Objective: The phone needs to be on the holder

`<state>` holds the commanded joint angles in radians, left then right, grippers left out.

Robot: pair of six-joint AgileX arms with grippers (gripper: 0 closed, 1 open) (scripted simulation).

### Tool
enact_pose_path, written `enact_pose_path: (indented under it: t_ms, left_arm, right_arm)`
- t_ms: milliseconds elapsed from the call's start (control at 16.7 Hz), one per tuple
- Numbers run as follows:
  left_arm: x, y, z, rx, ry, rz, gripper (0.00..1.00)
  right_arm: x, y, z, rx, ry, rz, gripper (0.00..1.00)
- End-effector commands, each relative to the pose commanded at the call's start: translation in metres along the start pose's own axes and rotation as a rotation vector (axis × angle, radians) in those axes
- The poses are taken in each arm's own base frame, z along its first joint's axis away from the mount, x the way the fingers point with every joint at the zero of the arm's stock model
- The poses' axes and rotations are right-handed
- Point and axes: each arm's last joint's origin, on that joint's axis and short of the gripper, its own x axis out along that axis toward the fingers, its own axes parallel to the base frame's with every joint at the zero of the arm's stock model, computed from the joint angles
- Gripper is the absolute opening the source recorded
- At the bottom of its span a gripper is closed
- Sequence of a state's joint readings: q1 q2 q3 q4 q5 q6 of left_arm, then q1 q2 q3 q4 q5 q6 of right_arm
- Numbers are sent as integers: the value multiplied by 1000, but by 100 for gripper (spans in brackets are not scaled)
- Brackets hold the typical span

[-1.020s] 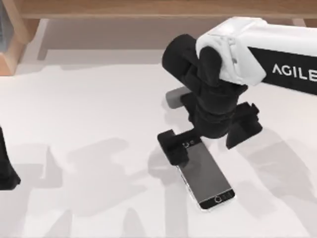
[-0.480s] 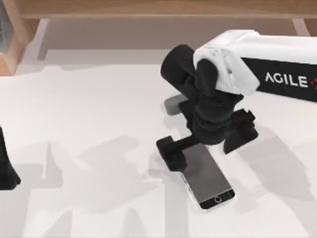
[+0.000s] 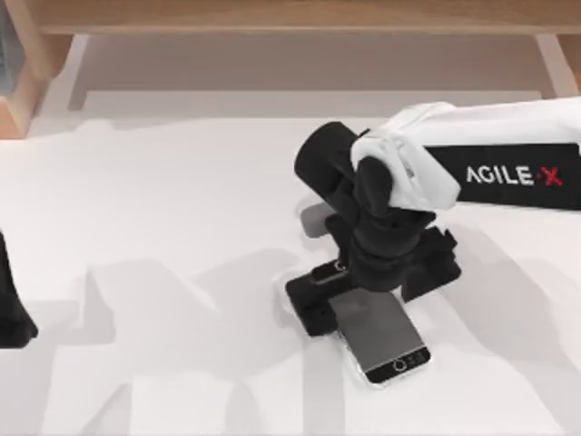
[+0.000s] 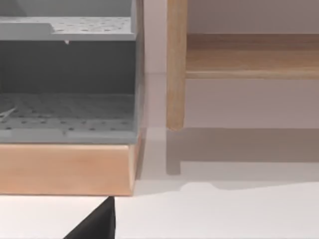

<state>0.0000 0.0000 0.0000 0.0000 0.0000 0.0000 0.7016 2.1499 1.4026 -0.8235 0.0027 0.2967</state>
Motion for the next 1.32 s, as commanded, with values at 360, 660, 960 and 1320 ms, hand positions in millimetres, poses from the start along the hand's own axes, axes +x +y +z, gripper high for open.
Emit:
enact_pose_path:
  t_ms: [360, 660, 960, 1320]
  left_arm:
    - [0, 0, 0, 0, 0, 0, 100]
    - [0, 0, 0, 0, 0, 0, 100]
    - [0, 0, 0, 0, 0, 0, 100]
    - [0, 0, 0, 0, 0, 0, 100]
  right_arm:
    - [0, 0, 0, 0, 0, 0, 70]
    - [0, 0, 0, 0, 0, 0, 32]
    - [0, 0, 0, 0, 0, 0, 0]
    - [0, 0, 0, 0, 0, 0, 0]
